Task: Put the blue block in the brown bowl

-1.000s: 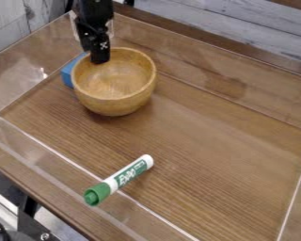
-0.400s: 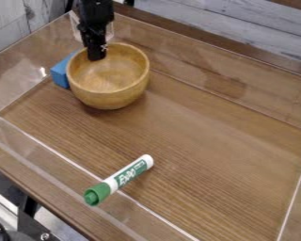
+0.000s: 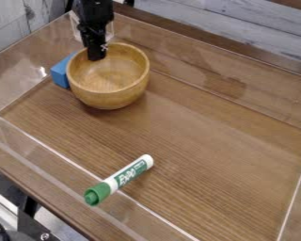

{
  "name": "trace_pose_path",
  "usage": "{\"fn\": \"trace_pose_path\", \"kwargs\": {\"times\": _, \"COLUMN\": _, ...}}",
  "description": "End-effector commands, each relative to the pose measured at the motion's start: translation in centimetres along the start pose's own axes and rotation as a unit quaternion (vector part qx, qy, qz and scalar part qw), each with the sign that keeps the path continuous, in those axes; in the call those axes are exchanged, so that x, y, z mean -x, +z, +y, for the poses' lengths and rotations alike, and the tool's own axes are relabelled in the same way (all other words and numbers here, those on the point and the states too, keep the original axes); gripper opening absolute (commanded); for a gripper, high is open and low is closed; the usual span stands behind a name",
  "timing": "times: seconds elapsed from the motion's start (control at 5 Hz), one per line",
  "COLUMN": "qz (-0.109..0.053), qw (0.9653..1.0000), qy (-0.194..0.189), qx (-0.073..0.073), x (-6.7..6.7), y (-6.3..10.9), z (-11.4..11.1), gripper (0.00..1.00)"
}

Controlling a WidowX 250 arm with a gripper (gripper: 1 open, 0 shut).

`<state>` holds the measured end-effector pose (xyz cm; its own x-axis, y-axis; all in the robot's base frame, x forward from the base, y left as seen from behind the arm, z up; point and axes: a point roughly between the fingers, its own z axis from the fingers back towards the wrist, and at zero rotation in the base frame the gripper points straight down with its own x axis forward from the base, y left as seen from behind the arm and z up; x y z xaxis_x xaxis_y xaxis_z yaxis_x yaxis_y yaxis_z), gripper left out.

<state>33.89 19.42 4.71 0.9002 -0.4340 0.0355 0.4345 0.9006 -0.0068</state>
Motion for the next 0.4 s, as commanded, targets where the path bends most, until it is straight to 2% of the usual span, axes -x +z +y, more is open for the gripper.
{"fn": "trace_pose_path", "kwargs": {"times": 0.0, "qz": -0.018, "qw": 0.9995, "qy": 0.006, "qx": -0.025, "x": -0.25, "y": 1.82, "z": 1.22, "gripper": 0.00}}
{"fn": "trace_pose_path", "kwargs": {"times": 0.2, "qz": -0.020, "qw": 0.9995, "qy": 0.008, "qx": -0.025, "x": -0.27, "y": 1.82, "z": 1.38, "gripper": 0.00}}
